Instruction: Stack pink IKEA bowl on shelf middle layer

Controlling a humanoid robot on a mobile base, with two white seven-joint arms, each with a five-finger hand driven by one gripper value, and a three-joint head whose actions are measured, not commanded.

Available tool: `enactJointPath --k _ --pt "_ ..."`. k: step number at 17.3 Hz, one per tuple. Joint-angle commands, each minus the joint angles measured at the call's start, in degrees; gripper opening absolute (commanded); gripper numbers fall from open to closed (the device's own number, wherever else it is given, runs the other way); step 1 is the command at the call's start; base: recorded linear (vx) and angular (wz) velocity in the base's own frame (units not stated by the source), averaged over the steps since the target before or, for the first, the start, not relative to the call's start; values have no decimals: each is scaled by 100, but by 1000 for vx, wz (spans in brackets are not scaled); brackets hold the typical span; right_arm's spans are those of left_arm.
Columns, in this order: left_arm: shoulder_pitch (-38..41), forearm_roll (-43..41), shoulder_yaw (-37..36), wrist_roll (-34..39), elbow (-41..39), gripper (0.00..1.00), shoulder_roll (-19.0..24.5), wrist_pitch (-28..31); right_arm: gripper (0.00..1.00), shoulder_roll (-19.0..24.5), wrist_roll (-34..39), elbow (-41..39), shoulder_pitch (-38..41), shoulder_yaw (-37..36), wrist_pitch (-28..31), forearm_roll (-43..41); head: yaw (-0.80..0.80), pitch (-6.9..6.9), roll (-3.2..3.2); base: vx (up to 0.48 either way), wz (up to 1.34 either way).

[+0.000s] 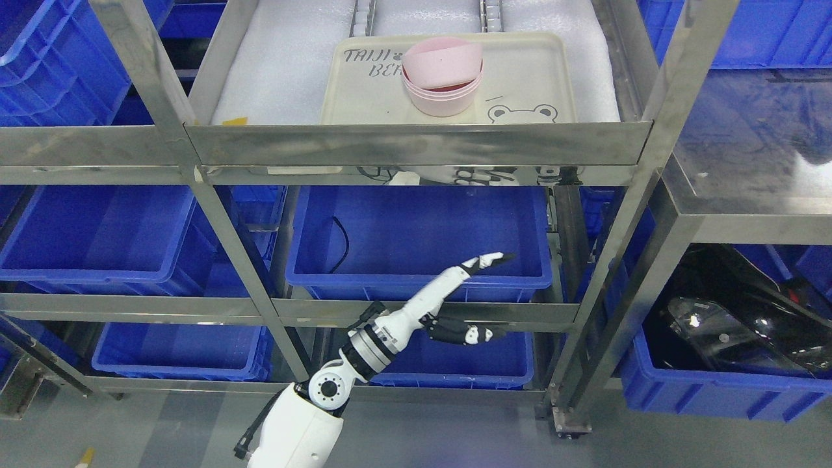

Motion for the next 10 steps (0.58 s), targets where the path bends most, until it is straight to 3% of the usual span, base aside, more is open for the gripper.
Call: enactJointPath --k 1,10 --pt "200 959 1236 716 1236 91 81 225 100 -100 1 -100 130 0 3 0 0 0 0 -95 -54" --pt "-196 1102 2591 760 1166 98 81 1026 100 -100 1 -100 130 0 3 0 0 0 0 -26 11"
